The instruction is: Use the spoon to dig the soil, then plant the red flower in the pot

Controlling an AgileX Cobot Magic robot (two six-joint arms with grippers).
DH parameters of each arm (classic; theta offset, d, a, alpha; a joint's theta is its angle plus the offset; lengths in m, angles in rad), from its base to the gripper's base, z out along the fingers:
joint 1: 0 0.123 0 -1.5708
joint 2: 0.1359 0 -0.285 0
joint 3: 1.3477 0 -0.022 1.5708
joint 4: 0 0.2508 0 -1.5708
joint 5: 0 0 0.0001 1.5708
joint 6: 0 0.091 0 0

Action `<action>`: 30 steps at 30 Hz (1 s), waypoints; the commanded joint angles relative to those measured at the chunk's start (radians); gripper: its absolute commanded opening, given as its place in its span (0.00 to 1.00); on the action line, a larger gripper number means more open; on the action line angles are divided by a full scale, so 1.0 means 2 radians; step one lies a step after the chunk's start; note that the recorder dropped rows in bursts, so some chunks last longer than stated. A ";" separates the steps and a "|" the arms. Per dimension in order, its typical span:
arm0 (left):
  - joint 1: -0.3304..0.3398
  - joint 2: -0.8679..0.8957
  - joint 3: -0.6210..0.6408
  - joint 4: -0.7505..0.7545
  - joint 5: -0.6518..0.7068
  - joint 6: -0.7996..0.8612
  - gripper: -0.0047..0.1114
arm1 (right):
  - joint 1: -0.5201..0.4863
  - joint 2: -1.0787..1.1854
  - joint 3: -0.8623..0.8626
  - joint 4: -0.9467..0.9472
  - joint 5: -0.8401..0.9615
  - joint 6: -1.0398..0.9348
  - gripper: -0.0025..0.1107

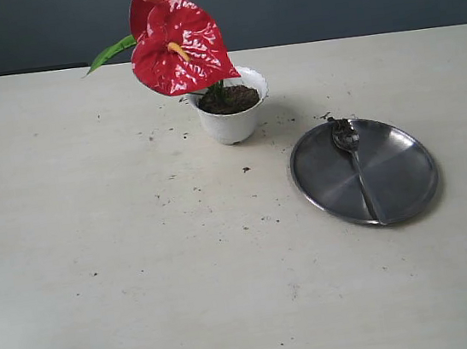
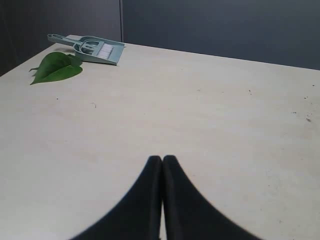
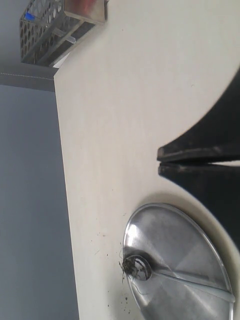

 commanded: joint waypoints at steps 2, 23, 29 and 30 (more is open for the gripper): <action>-0.004 -0.003 0.002 0.052 -0.009 0.001 0.04 | -0.002 -0.002 0.001 -0.001 -0.002 0.000 0.02; -0.004 -0.003 0.002 -0.083 -0.011 0.104 0.04 | -0.002 -0.002 0.001 -0.001 -0.002 0.000 0.02; -0.004 -0.003 0.002 -0.086 -0.011 0.104 0.04 | -0.002 -0.002 0.001 -0.001 -0.002 0.000 0.02; -0.004 -0.003 0.002 -0.086 -0.011 0.104 0.04 | -0.002 -0.002 0.001 -0.001 -0.002 0.000 0.02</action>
